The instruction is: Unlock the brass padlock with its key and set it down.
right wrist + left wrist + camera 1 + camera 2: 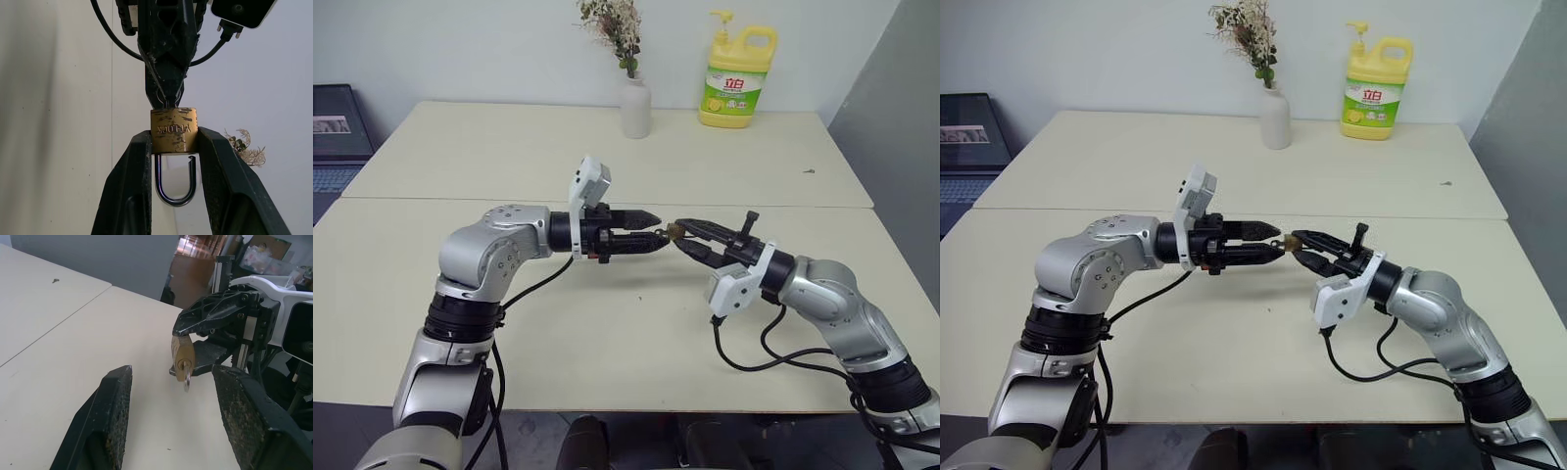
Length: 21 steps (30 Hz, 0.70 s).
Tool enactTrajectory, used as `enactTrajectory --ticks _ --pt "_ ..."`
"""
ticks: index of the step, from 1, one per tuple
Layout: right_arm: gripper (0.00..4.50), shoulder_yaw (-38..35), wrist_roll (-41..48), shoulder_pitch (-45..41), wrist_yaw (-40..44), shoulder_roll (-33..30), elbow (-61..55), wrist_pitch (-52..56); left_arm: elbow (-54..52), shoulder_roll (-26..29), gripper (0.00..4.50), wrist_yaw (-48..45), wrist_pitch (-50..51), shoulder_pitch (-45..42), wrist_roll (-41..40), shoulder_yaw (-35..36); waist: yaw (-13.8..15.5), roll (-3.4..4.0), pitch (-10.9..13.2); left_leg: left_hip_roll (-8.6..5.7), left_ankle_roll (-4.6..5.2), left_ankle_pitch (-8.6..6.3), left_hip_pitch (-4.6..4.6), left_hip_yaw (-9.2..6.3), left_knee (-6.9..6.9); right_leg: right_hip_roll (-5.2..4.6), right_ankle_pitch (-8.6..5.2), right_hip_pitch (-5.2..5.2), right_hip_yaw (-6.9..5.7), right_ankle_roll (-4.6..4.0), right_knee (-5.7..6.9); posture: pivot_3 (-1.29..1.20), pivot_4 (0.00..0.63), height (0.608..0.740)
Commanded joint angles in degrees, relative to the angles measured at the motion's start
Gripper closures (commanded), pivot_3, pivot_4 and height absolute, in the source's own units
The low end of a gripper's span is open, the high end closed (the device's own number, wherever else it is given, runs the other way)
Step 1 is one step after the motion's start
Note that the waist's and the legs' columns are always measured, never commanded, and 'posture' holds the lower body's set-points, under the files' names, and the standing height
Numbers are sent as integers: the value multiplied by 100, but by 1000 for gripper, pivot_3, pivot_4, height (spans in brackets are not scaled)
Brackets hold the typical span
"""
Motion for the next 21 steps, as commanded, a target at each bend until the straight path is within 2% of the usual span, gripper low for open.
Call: enactTrajectory --ticks 1,17,20,21 --pt "3570 -57 70 -110 -23 17 -195 -104 -219 -47 1768 133 -25 -106 -57 78 1 0 0 0 0 0 0 0 0 0 0 0 0 0 0 0 150 740" --pt "3570 -5 23 -139 -17 93 -210 -111 -71 -276 1768 309 -370 -164 233 -243 9 0 0 0 -1 0 -1 1 1 0 0 0 1 0 0 0 150 740" --pt "3570 3 10 -135 -16 97 -210 -119 -62 -315 2370 326 -379 -157 236 -237 9 0 0 -1 -1 0 -1 1 1 0 0 0 1 0 -1 0 150 740" --pt "3570 6 2 -130 -15 96 -213 -125 -70 -329 2754 327 -357 -154 218 -228 9 0 0 -1 -1 0 -1 1 1 0 0 0 1 0 -1 0 150 740"
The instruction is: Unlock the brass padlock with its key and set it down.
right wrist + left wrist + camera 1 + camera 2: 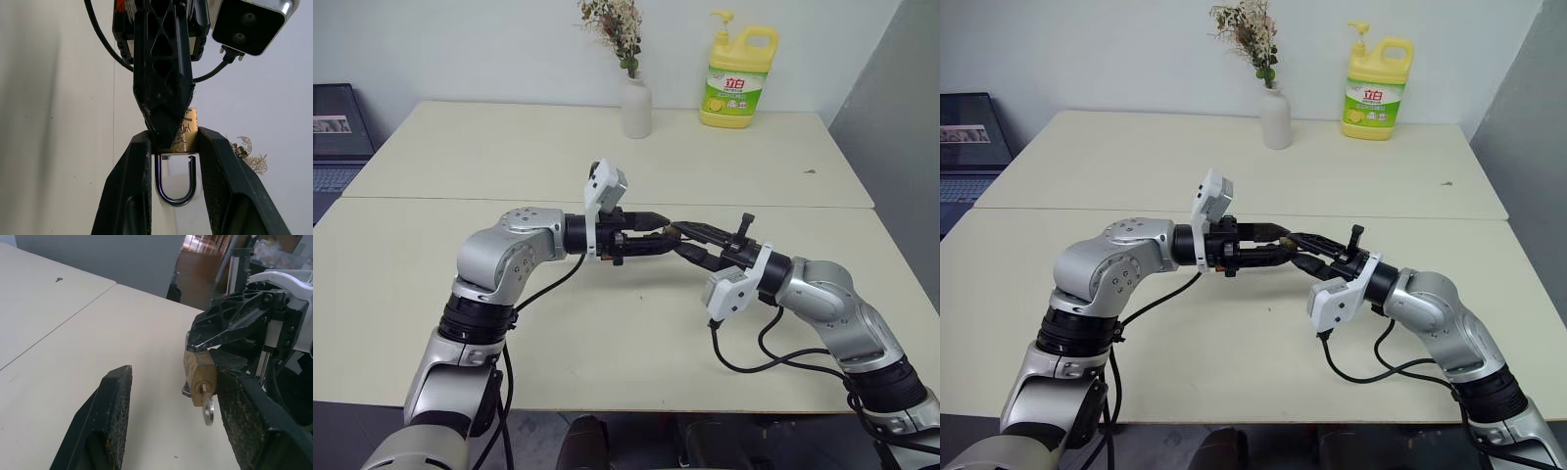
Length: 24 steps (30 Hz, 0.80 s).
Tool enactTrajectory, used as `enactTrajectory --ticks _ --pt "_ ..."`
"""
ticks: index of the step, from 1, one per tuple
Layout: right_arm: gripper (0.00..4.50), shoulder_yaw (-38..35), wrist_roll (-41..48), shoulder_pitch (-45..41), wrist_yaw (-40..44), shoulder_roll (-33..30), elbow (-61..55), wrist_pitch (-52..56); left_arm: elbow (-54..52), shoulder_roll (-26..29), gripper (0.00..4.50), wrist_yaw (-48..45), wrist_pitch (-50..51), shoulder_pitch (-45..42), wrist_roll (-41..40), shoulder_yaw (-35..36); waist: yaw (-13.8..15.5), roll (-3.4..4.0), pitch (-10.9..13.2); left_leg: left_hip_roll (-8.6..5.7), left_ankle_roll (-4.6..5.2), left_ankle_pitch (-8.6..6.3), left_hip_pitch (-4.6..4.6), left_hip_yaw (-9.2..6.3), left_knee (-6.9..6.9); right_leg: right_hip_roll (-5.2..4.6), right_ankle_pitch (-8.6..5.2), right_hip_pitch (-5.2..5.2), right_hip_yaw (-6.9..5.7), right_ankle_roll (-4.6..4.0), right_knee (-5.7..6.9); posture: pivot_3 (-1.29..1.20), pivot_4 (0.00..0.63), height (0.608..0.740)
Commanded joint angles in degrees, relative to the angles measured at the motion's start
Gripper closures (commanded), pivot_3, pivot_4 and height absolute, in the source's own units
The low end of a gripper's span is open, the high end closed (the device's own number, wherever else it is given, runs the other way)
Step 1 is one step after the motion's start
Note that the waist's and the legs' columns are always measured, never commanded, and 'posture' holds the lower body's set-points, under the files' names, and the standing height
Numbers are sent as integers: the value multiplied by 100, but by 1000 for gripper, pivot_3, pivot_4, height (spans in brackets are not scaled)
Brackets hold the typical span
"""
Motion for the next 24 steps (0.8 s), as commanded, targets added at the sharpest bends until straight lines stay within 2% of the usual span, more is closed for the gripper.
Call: enactTrajectory --ticks 1,5,15,19,22,24 --pt "3570 -47 46 -109 -31 28 -214 -75 -107 -75 3003 22 -79 -141 -15 34 1 0 0 0 0 0 0 0 0 0 0 0 0 0 0 0 150 740" --pt "3570 -34 33 -113 -25 15 -210 -97 -117 -99 4284 12 -88 -135 -5 25 -1 0 0 0 0 0 0 0 0 0 0 0 0 0 0 0 150 740" --pt "3570 -101 168 -23 35 -34 -124 -23 -158 -80 4334 -91 -38 -65 -116 55 0 0 0 0 0 0 0 0 0 0 0 1 0 0 0 0 150 740" --pt "2147 -266 449 87 306 -203 -147 360 -148 -34 4334 -180 -53 -29 -139 85 3 0 0 0 0 0 0 0 0 0 0 1 0 0 0 0 150 740" --pt "1073 -499 1324 492 913 -500 -455 1052 -80 24 4334 -305 -97 -29 -166 158 9 0 0 -1 0 0 0 -1 1 -1 0 4 -1 0 -1 0 150 740" --pt "1025 -840 2001 838 1219 -701 -820 1558 19 52 4334 -374 -138 -52 -156 207 20 0 0 -1 0 0 -1 -1 0 -1 0 5 -1 0 -3 0 150 740"
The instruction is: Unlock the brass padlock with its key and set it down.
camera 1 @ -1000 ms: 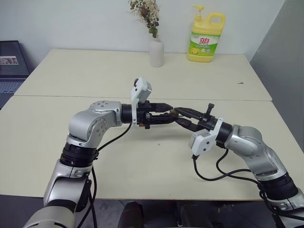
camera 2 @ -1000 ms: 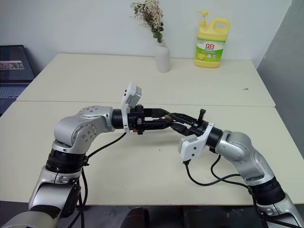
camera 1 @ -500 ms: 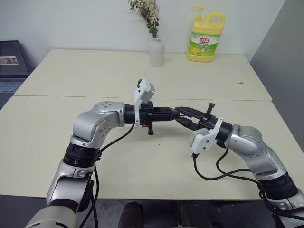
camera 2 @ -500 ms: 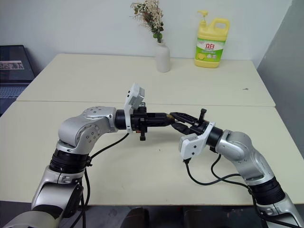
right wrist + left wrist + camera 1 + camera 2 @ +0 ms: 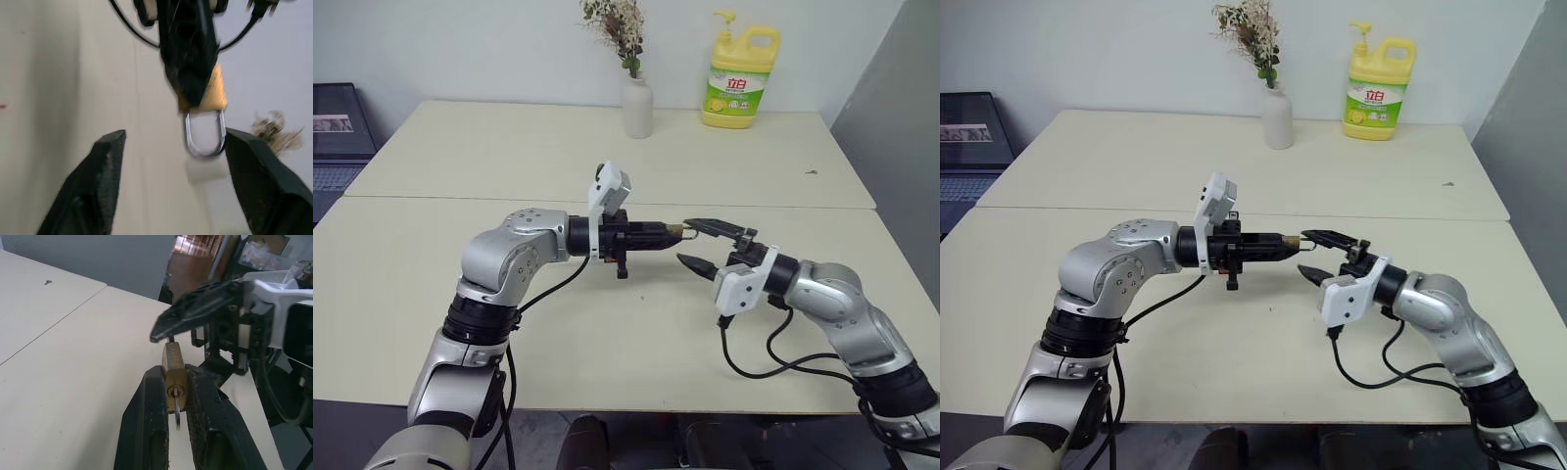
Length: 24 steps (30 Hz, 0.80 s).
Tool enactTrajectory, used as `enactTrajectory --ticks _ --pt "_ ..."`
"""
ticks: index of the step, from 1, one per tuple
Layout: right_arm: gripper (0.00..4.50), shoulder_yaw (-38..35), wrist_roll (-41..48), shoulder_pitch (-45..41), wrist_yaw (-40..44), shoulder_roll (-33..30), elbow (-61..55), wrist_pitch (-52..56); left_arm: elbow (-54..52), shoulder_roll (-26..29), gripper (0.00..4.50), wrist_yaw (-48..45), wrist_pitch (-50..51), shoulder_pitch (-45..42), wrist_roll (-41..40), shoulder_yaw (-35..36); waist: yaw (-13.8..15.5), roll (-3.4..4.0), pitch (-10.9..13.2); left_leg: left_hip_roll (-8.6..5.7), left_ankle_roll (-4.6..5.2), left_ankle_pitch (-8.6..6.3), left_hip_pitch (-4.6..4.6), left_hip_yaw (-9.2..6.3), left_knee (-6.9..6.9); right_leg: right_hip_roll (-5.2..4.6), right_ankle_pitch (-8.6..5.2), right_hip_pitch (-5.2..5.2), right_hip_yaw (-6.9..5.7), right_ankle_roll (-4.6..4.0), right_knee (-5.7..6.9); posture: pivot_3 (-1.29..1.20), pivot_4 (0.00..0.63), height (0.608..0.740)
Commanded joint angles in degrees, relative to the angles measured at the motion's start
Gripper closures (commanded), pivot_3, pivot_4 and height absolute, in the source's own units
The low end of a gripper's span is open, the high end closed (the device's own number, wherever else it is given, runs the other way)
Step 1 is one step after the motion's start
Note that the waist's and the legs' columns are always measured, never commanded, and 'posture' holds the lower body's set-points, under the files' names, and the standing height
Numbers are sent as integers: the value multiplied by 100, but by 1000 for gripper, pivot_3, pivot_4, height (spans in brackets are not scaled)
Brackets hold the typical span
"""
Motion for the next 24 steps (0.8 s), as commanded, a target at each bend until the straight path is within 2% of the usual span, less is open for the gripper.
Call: enactTrajectory --ticks 1,2,5,11,13,24 --pt "1025 -680 1085 338 388 -238 -758 713 26 80 4334 -155 -120 -81 -139 231 8 0 0 0 0 0 0 -1 0 0 0 1 -2 0 0 0 150 740" --pt "1025 -769 1182 364 360 -232 -851 816 39 82 4334 -176 -106 -86 -164 247 7 0 0 0 0 0 0 -2 1 0 0 2 -2 0 0 0 150 740" --pt "1673 -782 1800 473 623 -298 -1439 1345 63 159 4334 -406 -84 -86 -201 203 -34 0 0 0 1 0 6 -2 1 1 0 2 0 2 4 0 150 740" --pt "3936 -703 2609 200 656 -227 -2067 2717 234 203 4334 -717 -113 -150 -172 157 -33 0 0 0 1 0 6 -14 2 6 -1 5 -5 2 4 0 150 740" --pt "4499 -690 2730 65 636 -197 -2155 2948 235 217 4334 -794 -78 -165 -196 150 -26 0 0 -1 1 0 5 -14 2 5 -1 4 -5 3 4 0 150 740" --pt "4500 -497 2873 -457 754 -77 -1957 3297 -100 289 4334 -934 14 -79 -316 121 -8 0 0 0 2 -1 0 -18 1 5 -2 4 -10 3 -3 0 150 740"
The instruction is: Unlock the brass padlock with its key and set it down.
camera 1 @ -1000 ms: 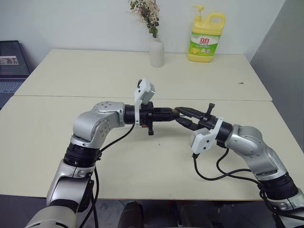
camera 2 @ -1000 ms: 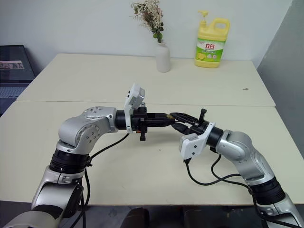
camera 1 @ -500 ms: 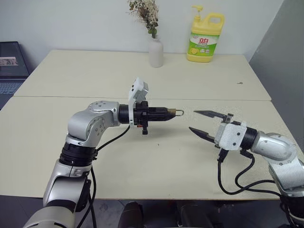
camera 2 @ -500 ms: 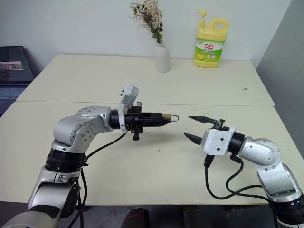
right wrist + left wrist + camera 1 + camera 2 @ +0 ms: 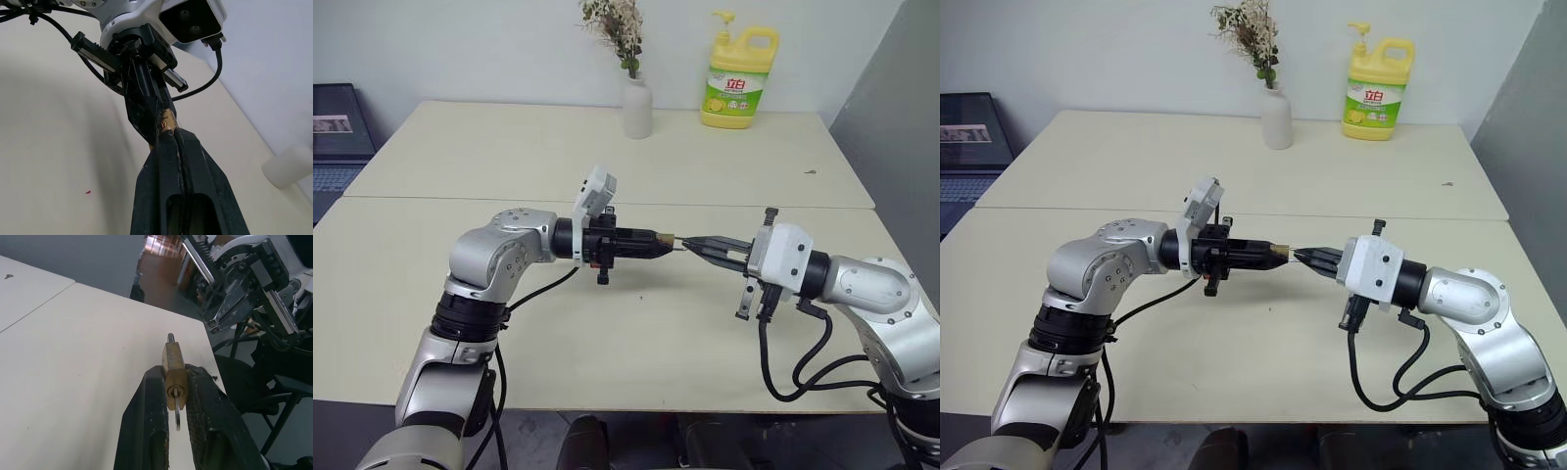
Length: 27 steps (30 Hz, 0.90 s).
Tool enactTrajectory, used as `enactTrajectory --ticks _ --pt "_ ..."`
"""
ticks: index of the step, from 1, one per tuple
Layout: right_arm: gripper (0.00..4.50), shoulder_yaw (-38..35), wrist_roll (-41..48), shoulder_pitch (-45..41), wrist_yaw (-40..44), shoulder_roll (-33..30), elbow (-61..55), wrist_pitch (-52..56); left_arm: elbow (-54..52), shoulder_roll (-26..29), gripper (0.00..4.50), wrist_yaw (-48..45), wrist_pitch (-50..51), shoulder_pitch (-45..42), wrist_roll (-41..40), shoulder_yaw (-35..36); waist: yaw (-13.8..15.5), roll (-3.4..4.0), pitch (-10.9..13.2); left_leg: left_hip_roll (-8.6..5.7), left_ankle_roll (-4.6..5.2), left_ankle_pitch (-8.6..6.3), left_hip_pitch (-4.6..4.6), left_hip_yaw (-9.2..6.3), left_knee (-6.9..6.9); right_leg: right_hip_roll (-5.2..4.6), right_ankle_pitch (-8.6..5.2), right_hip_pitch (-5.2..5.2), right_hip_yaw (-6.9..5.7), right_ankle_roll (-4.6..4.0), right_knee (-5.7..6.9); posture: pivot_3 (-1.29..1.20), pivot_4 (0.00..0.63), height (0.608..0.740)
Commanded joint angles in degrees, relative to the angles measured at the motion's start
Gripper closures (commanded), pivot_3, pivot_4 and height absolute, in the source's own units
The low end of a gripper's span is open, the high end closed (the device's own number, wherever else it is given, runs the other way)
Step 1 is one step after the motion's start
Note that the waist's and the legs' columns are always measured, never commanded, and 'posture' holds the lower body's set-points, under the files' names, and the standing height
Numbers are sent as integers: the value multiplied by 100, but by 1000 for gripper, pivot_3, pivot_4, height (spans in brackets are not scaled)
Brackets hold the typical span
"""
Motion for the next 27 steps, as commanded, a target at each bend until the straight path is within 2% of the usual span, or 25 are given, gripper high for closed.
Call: enactTrajectory --ticks 1,20,27 --pt "4500 -26 41 -96 70 -24 -31 -60 -280 45 4334 -35 12 -55 -154 88 0 0 0 0 0 0 0 0 0 0 0 0 0 0 -1 0 150 740" --pt "4500 141 -40 -9 688 -218 536 -494 -672 243 4334 -340 18 118 -329 22 -4 0 0 0 0 0 1 -1 0 0 -12 0 -1 22 -1 0 150 740" --pt "4500 284 41 -184 845 -184 563 -328 -662 257 4334 -285 10 134 -349 45 -4 0 0 0 0 0 1 -1 0 0 -12 0 -1 22 -1 0 150 740"
